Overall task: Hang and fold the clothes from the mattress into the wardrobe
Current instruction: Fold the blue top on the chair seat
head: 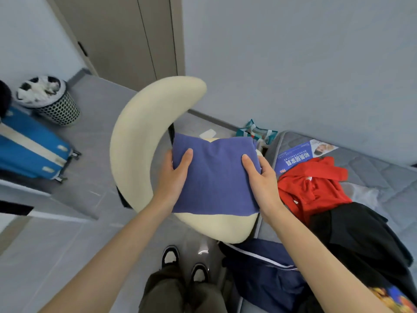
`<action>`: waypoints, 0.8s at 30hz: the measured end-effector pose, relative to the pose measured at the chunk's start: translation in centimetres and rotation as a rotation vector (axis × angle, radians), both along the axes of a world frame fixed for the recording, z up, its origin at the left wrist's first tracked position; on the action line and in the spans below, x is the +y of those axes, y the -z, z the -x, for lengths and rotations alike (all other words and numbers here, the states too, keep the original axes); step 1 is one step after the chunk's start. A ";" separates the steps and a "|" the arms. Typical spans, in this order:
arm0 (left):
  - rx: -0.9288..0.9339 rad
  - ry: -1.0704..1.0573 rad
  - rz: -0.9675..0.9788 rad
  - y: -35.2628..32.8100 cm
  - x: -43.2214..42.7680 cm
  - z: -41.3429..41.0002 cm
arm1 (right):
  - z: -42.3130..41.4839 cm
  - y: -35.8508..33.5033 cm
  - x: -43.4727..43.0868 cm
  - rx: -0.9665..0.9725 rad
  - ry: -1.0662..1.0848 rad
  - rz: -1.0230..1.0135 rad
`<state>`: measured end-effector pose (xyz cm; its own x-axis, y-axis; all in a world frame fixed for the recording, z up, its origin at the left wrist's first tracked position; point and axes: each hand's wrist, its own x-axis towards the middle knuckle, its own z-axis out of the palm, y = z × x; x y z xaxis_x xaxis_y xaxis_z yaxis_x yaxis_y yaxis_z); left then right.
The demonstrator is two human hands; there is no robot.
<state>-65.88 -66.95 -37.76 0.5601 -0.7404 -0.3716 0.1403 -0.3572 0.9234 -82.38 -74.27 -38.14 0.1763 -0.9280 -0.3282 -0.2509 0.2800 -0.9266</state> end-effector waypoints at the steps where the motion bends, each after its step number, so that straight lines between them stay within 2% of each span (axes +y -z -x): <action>1: -0.011 -0.021 0.012 -1.3 1.1 -0.4 | -0.5 -1.3 0.7 -0.012 -0.029 0.009; 13: -0.106 -0.388 0.109 -12.3 17.3 -7.9 | -11.4 -13.0 11.8 -0.074 -0.429 0.118; 24: -0.228 -0.658 0.190 -17.6 43.0 -16.9 | -25.0 -19.0 34.1 -0.169 -0.812 0.245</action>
<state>-48.94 -23.99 -20.15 0.9605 -0.2629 -0.0907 0.0677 -0.0953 0.9931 -57.35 -40.19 -19.10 0.8441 -0.5342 -0.0452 -0.1402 -0.1386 -0.9804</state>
